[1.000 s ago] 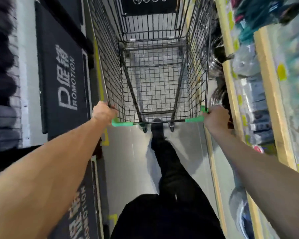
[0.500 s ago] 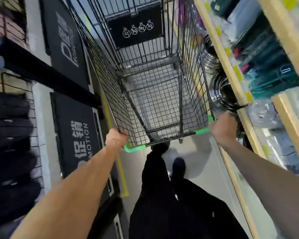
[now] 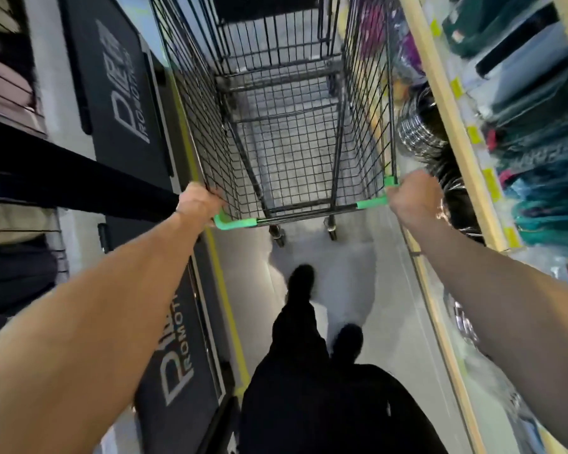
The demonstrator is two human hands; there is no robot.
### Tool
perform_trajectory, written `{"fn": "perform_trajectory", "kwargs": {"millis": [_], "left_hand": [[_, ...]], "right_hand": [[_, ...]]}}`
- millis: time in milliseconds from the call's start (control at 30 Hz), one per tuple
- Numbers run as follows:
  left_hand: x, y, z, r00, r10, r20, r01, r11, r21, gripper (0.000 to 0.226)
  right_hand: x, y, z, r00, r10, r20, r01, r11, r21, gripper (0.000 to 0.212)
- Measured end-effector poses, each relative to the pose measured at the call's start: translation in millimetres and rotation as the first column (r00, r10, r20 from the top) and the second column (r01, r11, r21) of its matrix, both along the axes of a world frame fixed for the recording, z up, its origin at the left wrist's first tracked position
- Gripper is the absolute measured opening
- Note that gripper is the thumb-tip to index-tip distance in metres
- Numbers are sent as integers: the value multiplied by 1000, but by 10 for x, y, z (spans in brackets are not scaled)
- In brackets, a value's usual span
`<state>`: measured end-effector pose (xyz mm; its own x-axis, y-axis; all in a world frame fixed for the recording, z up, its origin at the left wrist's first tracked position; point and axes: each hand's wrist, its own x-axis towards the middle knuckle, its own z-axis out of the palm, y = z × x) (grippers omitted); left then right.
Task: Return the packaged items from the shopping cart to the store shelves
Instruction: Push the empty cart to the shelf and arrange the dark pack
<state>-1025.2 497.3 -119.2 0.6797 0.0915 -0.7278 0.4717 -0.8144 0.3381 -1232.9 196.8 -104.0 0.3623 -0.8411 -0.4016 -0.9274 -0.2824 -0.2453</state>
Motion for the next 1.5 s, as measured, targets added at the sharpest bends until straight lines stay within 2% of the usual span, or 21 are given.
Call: {"fn": "perform_trajectory", "kwargs": {"millis": [200, 300, 367, 400, 467, 533, 600, 667, 700, 767, 833, 933, 1000, 1067, 1100, 1167, 1300, 1367, 1400, 1467, 1500], "left_hand": [[771, -342, 22, 998, 35, 42, -35, 999, 7, 9], [909, -432, 33, 999, 11, 41, -12, 999, 38, 11], [947, -495, 42, 997, 19, 81, -27, 995, 91, 18], [944, -549, 65, 992, 14, 129, -32, 990, 140, 24], [820, -707, 154, 956, -96, 276, 14, 959, 283, 38], [541, -887, 291, 847, -179, 500, 0, 941, 338, 50], [184, -1255, 379, 744, -170, 646, 53, 979, 198, 49], [-218, -1760, 441, 736, -186, 651, 251, 968, -7, 38], [-531, -2154, 542, 748, -212, 629, 377, 915, -140, 32], [-1143, -2810, 841, 772, -252, 583, 513, 789, -339, 20], [-1724, -3315, 1122, 763, -325, 558, 607, 656, -448, 11], [-2684, -3848, 1542, 774, -380, 506, 625, 327, -709, 11], [-3307, -4013, 1786, 742, -428, 515, 631, 190, -752, 26], [-3948, -4025, 2050, 670, -472, 573, 683, 88, -725, 33], [-4175, -4023, 2090, 630, -493, 600, 708, 49, -704, 32], [-4784, -3936, 2230, 551, -566, 612, 703, -79, -706, 22], [-5511, -3853, 2388, 353, -616, 705, 756, -256, -602, 21], [-5829, -3874, 2471, 277, -702, 656, 722, -299, -624, 14], [-5932, -3900, 2524, 248, -736, 630, 739, -277, -614, 14], [-6181, -3978, 2605, 198, -778, 596, 795, -228, -562, 35], [-6267, -4014, 2661, 149, -789, 597, 850, -206, -484, 39]], "right_hand": [[778, -272, -83, 997, -64, 29, 65, 998, -16, 22], [943, -345, -90, 996, -73, 44, 74, 997, -11, 22], [968, -394, -59, 997, -28, 65, 22, 997, 80, 23], [942, -401, -5, 997, 1, 81, -12, 991, 136, 24], [786, -415, 111, 991, 12, 132, -41, 975, 217, 29], [537, -394, 260, 965, -52, 258, -13, 970, 243, 37], [235, -389, 446, 902, -170, 397, 74, 967, 245, 34], [-41, -406, 608, 805, -322, 498, 215, 941, 262, 24], [-301, -488, 736, 731, -394, 557, 296, 919, 261, 20], [-753, -606, 989, 590, -478, 650, 416, 871, 262, 18], [-1208, -696, 1230, 468, -503, 726, 502, 828, 249, 16], [-2114, -671, 1741, 358, -461, 812, 653, 745, 135, 15], [-2772, -544, 2052, 276, -424, 862, 751, 655, 82, 14], [-3437, -391, 2231, 271, -402, 874, 827, 562, 2, 17], [-3671, -337, 2256, 252, -417, 873, 858, 513, -3, 21], [-4250, -168, 2320, 154, -456, 877, 926, 377, 34, 24], [-4958, 52, 2381, -19, -522, 853, 979, 163, 122, 18], [-5291, 110, 2397, -38, -543, 839, 988, 107, 114, 15], [-5405, 103, 2413, -23, -562, 827, 991, 97, 94, 17], [-5717, 43, 2413, 23, -605, 796, 996, 80, 32, 24], [-5845, -4, 2420, 41, -641, 766, 998, 65, 1, 25]]}}
